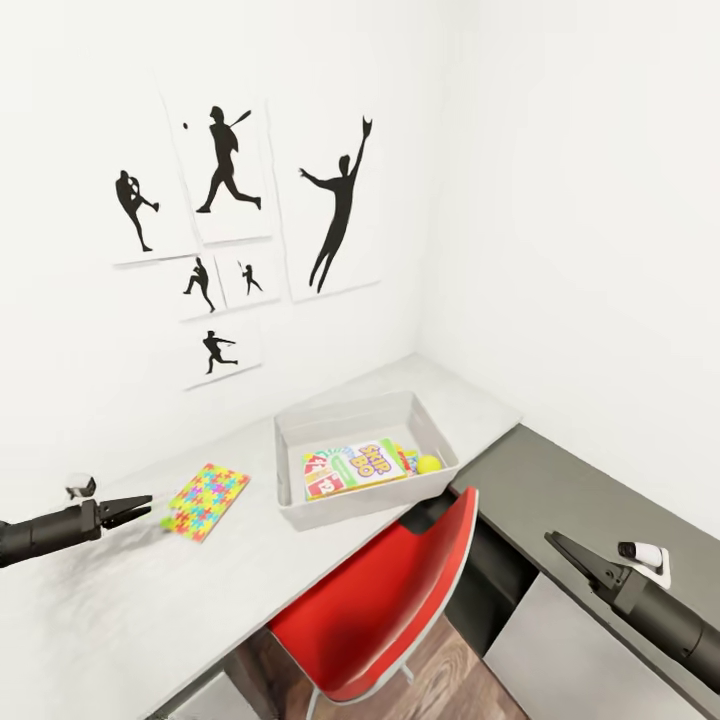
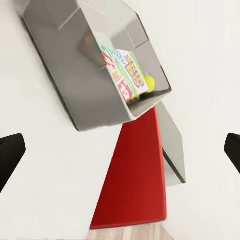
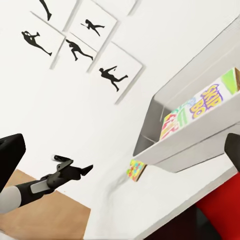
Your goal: Put all the toys in the child's room - the three board games (two on the bed and one on the table), the two jigsaw puzzles on the table, and the tennis ball on the table - inside the toy box on the table in the child's room.
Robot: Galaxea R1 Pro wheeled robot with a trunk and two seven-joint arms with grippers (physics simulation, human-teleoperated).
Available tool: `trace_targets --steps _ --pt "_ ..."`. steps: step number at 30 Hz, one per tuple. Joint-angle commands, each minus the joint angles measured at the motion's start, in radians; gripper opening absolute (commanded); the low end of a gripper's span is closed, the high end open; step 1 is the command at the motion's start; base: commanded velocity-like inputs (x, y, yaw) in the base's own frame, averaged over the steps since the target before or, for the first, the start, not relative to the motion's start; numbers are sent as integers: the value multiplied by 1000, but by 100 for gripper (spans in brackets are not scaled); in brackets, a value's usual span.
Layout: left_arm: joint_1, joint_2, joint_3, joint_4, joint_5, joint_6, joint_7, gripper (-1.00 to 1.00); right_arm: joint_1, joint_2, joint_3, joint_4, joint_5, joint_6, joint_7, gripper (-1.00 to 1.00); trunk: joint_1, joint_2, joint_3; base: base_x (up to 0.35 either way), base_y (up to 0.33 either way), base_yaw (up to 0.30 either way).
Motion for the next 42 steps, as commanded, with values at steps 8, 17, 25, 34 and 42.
trace_targets --steps 8,17,25,34,42 --pt "-1 -2 7 0 -10 11 -4 100 -1 0 0 0 -4 6 0 100 1 -2 9 -178 0 195" --pt "-1 -1 9 0 -10 10 -4 100 -1 0 0 0 -4 6 0 100 1 -2 21 -60 0 196" --pt "-1 -2 9 0 -10 9 -4 100 -1 0 -1 0 -4 6 0 100 1 -2 31 -6 0 197" --pt "-1 -2 9 0 -10 9 -4 100 -1 0 -1 0 -4 6 0 100 1 -2 43 -1 0 198" --pt "-1 -2 9 0 -10 9 -4 100 -1 0 0 0 -4 6 0 100 1 -2 54 0 0 198"
